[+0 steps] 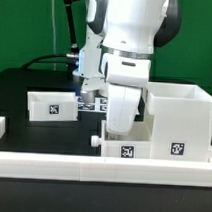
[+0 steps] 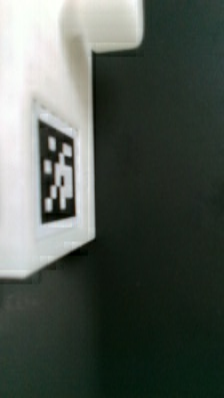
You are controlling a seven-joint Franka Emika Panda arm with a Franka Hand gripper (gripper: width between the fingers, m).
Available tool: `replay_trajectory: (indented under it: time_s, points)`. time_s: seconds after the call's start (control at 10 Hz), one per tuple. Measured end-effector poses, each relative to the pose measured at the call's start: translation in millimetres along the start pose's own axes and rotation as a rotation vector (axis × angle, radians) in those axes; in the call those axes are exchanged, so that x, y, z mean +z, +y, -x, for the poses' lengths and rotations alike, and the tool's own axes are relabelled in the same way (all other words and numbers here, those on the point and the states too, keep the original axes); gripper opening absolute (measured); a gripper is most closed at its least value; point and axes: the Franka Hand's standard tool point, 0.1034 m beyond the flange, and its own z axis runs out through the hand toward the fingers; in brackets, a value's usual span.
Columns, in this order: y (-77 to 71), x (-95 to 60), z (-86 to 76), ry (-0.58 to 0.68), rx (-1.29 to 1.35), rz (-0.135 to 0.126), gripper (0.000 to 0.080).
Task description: Assemble drawer
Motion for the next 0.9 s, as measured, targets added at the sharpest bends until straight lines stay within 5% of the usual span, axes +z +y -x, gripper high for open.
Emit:
replay_trajectory:
  time_s: [0.9]
  points:
    - [-0.1, -0.4, -4.0, 0.001, 0.075, 0.001, 0.0042]
